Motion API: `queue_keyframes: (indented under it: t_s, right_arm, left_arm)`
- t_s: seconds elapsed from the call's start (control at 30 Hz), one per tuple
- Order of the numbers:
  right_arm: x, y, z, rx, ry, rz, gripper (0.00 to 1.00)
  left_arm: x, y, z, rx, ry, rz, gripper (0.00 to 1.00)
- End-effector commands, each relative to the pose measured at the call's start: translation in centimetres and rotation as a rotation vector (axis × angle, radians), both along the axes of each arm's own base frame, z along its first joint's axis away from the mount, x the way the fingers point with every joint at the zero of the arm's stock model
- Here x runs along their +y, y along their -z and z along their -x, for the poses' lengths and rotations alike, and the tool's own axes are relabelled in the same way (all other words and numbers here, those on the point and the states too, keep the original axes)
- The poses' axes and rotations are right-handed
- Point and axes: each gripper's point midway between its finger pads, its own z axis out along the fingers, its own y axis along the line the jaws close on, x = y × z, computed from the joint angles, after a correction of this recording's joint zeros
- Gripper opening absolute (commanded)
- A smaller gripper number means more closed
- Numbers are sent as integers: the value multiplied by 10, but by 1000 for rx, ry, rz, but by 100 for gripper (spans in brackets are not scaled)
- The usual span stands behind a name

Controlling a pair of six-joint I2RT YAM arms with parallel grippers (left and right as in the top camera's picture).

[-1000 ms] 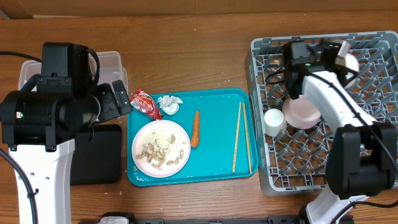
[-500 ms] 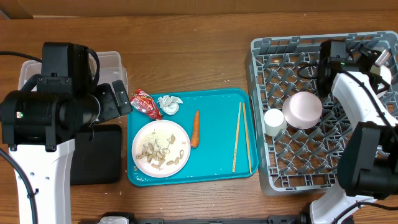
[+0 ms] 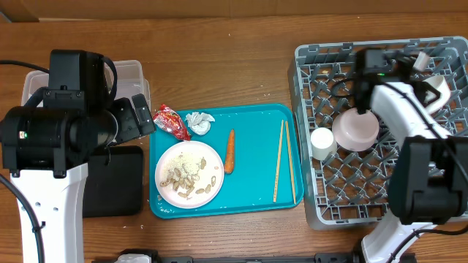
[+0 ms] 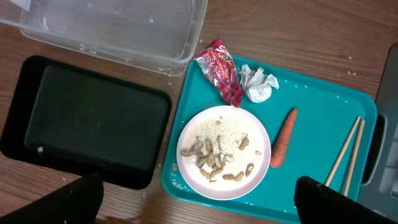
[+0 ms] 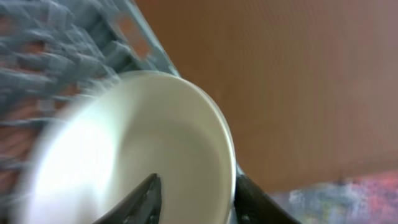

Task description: Sort waste into correct bins and load items into the dishwasher

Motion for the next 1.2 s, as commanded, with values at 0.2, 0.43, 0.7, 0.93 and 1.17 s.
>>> queue_keyframes:
  t_s: [0.2, 0.43, 0.7, 0.93, 1.17]
  right_arm:
    - [68, -25, -22, 9, -168, 68, 85]
    - [103, -50, -28, -21, -300, -54, 87]
    - [103, -70, -13, -288, -328, -434, 93]
    - [22, -47, 0, -508, -168, -941, 75]
    - [-59, -26, 33, -775, 89, -1216, 66]
  left_arm:
    - [4, 1, -1, 3, -21, -8, 100]
    - [4, 1, -1, 4, -21, -8, 100]
    - [4, 1, -1, 4, -21, -8, 100]
    - [4, 1, -1, 4, -21, -8, 100]
    - [4, 1, -1, 3, -21, -8, 100]
